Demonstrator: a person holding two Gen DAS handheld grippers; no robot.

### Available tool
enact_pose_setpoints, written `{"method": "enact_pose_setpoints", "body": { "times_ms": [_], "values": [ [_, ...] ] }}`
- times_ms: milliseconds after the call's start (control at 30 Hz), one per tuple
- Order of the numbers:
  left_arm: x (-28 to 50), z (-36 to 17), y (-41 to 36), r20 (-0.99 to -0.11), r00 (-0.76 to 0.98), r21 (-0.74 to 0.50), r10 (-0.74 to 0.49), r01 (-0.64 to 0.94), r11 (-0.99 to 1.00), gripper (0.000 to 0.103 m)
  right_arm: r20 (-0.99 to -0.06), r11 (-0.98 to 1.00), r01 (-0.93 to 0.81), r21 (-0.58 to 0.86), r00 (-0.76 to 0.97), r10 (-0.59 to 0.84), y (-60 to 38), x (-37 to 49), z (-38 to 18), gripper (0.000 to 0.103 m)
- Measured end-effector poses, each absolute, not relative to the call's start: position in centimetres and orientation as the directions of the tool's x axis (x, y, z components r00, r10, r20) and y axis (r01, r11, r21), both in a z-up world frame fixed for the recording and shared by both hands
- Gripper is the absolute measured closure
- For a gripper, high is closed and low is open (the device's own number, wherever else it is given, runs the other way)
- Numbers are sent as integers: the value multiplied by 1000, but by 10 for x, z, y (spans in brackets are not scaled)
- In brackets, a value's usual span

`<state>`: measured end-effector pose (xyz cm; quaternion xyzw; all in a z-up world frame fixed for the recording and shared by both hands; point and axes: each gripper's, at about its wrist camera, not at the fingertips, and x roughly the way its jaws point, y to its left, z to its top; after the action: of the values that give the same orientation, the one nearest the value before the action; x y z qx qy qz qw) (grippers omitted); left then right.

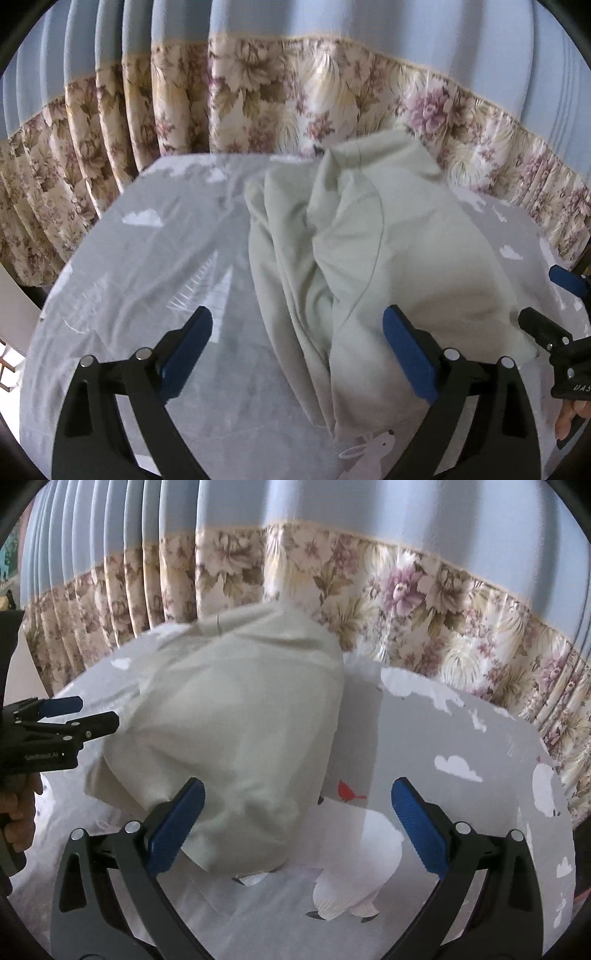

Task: Fold large clothes

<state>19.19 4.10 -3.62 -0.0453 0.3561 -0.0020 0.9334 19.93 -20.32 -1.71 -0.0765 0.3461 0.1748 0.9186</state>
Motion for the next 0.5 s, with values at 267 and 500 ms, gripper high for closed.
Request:
{"method": "enact_pose_setpoints", "body": {
  "times_ms": [267,500],
  "values": [
    [195,-7,36,-628,776,-102,-64,-1,995,9,-635,941,-337,1,727,261,-219,207,1,3],
    [243,20,1,-613,790,6,-7,13,1000,9,-627,950,-312,-8,742,238,-224,236,14,3]
  ]
}}
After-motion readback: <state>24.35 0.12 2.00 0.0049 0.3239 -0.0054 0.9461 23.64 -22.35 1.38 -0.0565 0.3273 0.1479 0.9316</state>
